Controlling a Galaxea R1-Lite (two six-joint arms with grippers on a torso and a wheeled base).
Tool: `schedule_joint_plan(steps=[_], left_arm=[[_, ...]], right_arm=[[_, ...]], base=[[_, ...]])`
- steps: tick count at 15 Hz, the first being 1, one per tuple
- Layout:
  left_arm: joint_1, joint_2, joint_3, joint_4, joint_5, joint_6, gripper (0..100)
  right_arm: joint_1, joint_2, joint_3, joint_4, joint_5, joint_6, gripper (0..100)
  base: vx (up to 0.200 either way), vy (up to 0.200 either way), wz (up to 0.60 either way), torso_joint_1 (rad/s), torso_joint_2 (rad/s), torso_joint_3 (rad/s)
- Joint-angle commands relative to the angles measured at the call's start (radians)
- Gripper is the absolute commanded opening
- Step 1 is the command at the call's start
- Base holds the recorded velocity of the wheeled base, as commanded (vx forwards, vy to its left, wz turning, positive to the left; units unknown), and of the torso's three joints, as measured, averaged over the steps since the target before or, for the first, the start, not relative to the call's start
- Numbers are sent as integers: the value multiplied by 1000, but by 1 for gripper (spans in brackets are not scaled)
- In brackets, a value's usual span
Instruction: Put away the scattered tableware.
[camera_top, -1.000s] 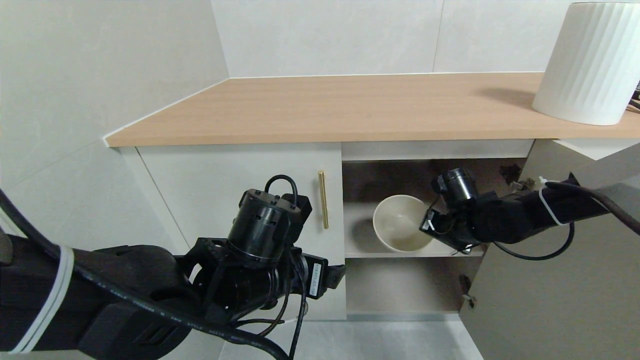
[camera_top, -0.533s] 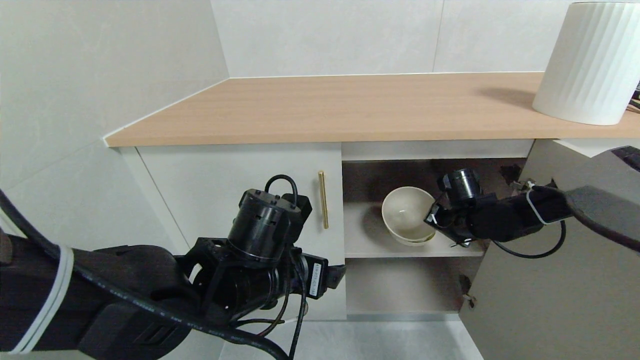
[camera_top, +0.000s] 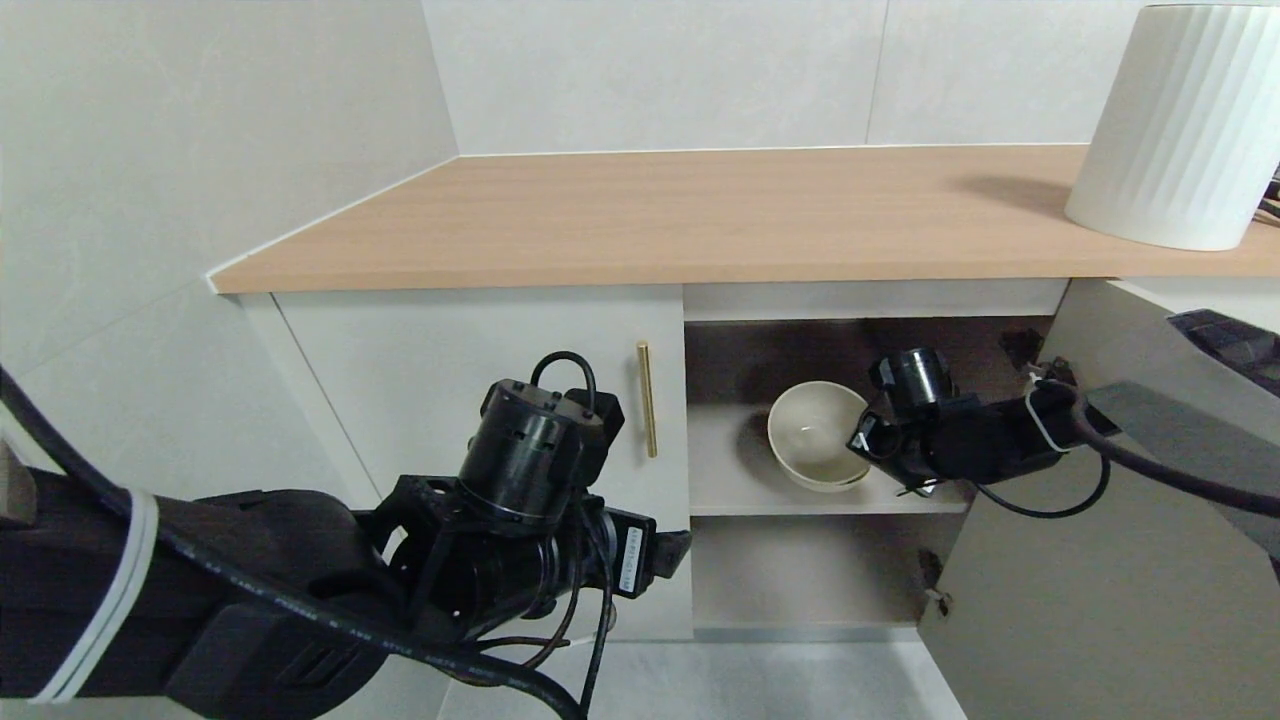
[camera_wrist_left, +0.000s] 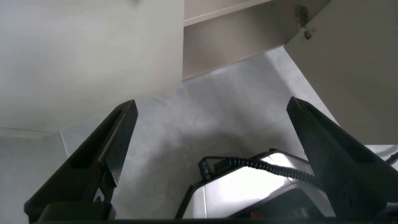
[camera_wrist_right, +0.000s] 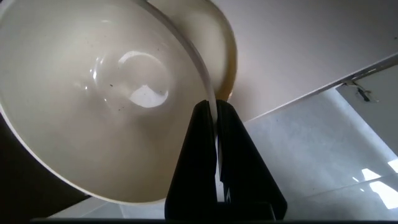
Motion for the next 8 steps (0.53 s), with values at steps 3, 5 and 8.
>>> schedule_joint_plan(steps=[3,5,8], left_arm=[[0,2,0,-1,1,-1,100],[0,4,0,-1,1,-1,100],[0,4,1,-1,1,-1,100]], right_arm=[[-13,20,-15,2,0,2,0],[-13,23,-15,0,-1,2,0],[-15,26,-17,0,-1,2,0]], base=[[0,0,0,0,0,0],[0,0,0,0,0,0],[0,0,0,0,0,0]])
